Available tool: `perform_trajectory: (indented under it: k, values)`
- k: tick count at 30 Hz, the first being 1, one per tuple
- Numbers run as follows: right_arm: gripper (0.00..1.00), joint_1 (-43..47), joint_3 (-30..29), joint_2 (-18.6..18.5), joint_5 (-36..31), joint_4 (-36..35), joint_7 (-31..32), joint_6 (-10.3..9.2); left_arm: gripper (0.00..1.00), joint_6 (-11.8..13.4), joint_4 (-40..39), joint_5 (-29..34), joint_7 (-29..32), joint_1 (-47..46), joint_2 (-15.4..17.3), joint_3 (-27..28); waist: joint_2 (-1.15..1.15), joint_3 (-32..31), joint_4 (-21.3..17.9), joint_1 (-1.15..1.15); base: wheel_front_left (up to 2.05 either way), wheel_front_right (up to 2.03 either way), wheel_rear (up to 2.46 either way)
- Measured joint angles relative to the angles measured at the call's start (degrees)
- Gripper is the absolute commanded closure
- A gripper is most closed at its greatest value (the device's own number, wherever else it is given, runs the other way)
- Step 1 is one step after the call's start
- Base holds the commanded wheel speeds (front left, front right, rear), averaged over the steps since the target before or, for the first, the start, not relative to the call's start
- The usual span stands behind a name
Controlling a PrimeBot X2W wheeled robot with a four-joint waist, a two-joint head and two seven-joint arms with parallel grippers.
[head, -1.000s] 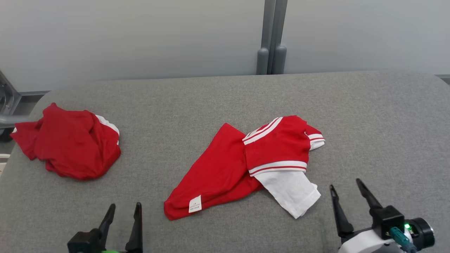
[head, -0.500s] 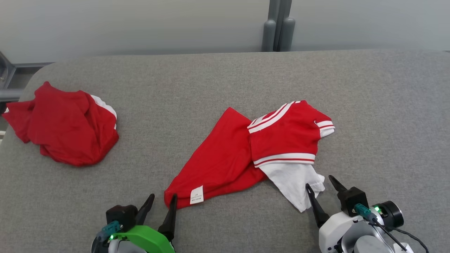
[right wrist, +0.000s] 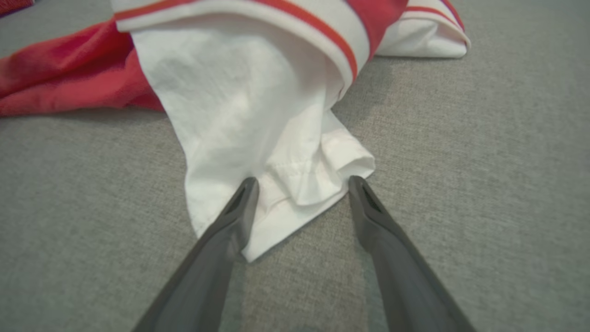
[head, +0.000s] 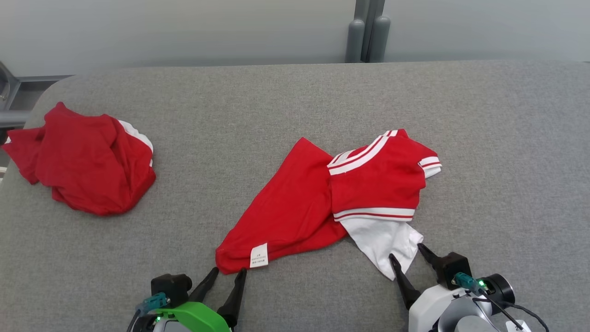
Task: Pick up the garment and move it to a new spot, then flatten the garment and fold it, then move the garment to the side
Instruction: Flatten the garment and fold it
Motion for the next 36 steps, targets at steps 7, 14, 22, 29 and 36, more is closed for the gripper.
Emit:
perform_trajectory:
  k: [7,14,22,29,36]
  values:
    - [0.53,-1.3,1.21,0.04,1.88,2.09,0.0,0.01,0.0,-0.01,1.88,-2.41,-1.03,-1.3,0.64,-1.75,0.0,-0.49,-0.28,0.0,0.0,0.0,0.0]
    - [0.52,-2.64,1.79,-0.11,2.44,3.83,-0.05,0.04,0.0,-0.01,3.66,-4.95,-2.27,-4.0,0.63,-2.5,0.0,-0.41,-0.39,0.0,0.0,0.0,0.0]
    - [1.0,-4.26,2.71,0.22,4.57,4.54,-0.04,0.04,1.0,-0.01,7.1,-8.16,-1.96,-6.06,-0.22,-6.14,0.0,-0.11,-1.25,0.0,0.0,0.0,0.0]
    - [1.0,-6.28,1.03,-0.88,10.91,-6.5,0.03,0.04,1.0,-0.01,-2.15,-15.17,-1.98,-8.78,2.71,-5.55,0.0,0.89,-1.84,0.0,0.0,0.0,0.0]
    - [1.0,-18.18,5.94,-13.14,18.24,-16.26,1.21,0.04,1.0,0.02,-17.91,-15.5,5.49,-19.8,14.15,-4.55,0.0,3.43,-1.28,0.0,0.0,0.0,0.0]
